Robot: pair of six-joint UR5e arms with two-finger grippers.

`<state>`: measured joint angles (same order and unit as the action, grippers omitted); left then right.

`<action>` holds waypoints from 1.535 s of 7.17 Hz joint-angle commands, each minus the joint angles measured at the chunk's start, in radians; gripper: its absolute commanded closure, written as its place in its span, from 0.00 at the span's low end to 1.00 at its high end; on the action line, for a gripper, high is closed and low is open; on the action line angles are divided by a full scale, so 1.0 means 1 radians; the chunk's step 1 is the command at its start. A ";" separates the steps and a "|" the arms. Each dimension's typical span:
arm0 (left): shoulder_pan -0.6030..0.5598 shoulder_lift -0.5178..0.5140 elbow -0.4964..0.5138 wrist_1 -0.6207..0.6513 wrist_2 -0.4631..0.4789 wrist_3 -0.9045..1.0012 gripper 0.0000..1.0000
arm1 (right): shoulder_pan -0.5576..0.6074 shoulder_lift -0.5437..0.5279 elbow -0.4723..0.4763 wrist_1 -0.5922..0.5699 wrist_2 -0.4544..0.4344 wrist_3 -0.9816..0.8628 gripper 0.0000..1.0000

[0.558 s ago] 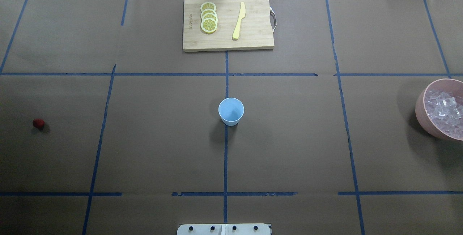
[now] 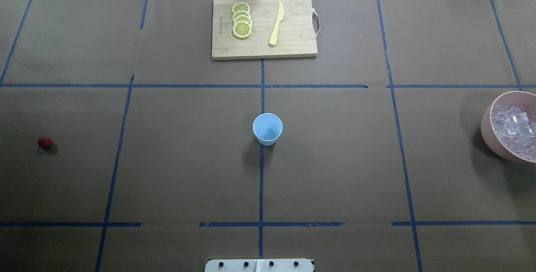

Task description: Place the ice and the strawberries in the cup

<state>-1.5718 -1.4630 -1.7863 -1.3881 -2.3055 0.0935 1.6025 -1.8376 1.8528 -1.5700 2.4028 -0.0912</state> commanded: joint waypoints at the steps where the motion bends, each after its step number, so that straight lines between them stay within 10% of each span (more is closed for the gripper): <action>1: 0.001 0.010 -0.001 -0.008 0.000 0.003 0.00 | -0.001 0.001 0.005 0.011 0.024 -0.013 0.00; 7: 0.004 0.043 -0.018 -0.018 -0.006 0.006 0.00 | -0.067 -0.012 0.023 0.104 0.033 0.004 0.00; 11: 0.029 0.043 -0.016 -0.072 -0.006 -0.005 0.00 | -0.272 -0.009 0.089 0.298 -0.011 0.472 0.02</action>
<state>-1.5445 -1.4205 -1.8020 -1.4575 -2.3116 0.0898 1.3936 -1.8462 1.9369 -1.3526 2.4143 0.2220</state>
